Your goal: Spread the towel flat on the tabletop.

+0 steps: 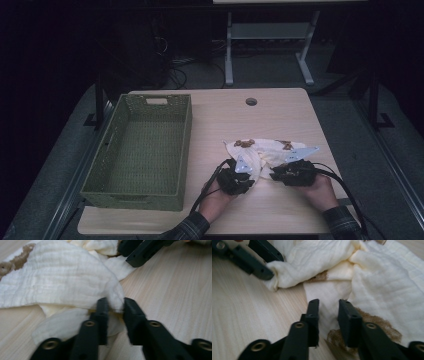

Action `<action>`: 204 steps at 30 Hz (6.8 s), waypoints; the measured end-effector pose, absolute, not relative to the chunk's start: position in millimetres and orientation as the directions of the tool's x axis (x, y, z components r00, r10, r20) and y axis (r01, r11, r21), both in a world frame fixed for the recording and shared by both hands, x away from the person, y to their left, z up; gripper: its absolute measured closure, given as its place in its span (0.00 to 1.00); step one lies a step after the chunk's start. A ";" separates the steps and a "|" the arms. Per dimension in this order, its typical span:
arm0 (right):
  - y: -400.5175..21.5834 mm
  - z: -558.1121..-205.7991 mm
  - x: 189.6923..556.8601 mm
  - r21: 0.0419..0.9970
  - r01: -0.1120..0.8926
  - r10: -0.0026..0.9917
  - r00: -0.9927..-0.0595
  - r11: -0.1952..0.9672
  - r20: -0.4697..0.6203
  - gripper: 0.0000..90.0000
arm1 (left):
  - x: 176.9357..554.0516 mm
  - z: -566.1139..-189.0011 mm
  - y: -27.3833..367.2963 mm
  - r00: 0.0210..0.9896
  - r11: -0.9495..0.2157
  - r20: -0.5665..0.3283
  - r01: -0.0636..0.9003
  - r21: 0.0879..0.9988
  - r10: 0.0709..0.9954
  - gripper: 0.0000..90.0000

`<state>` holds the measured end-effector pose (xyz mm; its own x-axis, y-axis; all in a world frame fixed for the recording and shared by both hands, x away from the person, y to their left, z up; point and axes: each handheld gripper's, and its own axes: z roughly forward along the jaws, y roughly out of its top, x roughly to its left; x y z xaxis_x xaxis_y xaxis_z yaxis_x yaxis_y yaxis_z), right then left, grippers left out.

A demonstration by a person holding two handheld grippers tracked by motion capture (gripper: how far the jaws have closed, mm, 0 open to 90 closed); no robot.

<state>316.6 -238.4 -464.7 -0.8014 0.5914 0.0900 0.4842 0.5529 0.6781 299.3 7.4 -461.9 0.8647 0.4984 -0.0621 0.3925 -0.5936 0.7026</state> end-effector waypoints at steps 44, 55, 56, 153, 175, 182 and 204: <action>-311.0 -441.6 334.0 0.764 0.511 0.705 -0.701 0.395 0.104 0.76 | 319.9 -434.5 55.1 0.714 -0.439 -0.057 0.489 0.754 0.698 0.74; -260.6 -446.7 309.1 0.732 0.453 0.583 -0.807 0.509 0.093 0.74 | 299.4 -452.3 22.2 0.799 -0.564 -0.046 0.463 0.684 0.600 0.68; -257.8 -448.3 308.9 0.728 0.442 0.575 -0.814 0.524 0.080 0.74 | 300.0 -454.9 21.0 0.799 -0.572 -0.037 0.462 0.678 0.601 0.68; -315.2 -436.7 361.5 0.699 0.557 0.755 -0.654 0.448 0.037 0.86 | 343.1 -451.8 52.2 0.713 -0.419 -0.156 0.559 0.716 0.684 0.96; -287.2 -455.2 366.2 0.667 0.539 0.692 -0.720 0.514 0.049 0.96 | 342.4 -452.3 50.9 0.715 -0.424 -0.156 0.559 0.712 0.682 0.96; -306.8 -439.8 356.5 0.718 0.518 0.696 -0.715 0.465 0.065 0.96 | 340.1 -447.4 52.6 0.718 -0.429 -0.129 0.539 0.725 0.684 0.96; -361.2 -427.9 296.4 0.780 0.502 0.698 -0.706 0.372 0.122 0.97 | 292.2 -420.6 67.2 0.720 -0.453 -0.081 0.516 0.727 0.690 0.96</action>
<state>296.4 -361.2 -427.9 -0.7061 0.6976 0.1216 0.5023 0.3725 0.7803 292.2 67.2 -420.6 0.7196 0.6896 -0.0808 0.5161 -0.4534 0.7267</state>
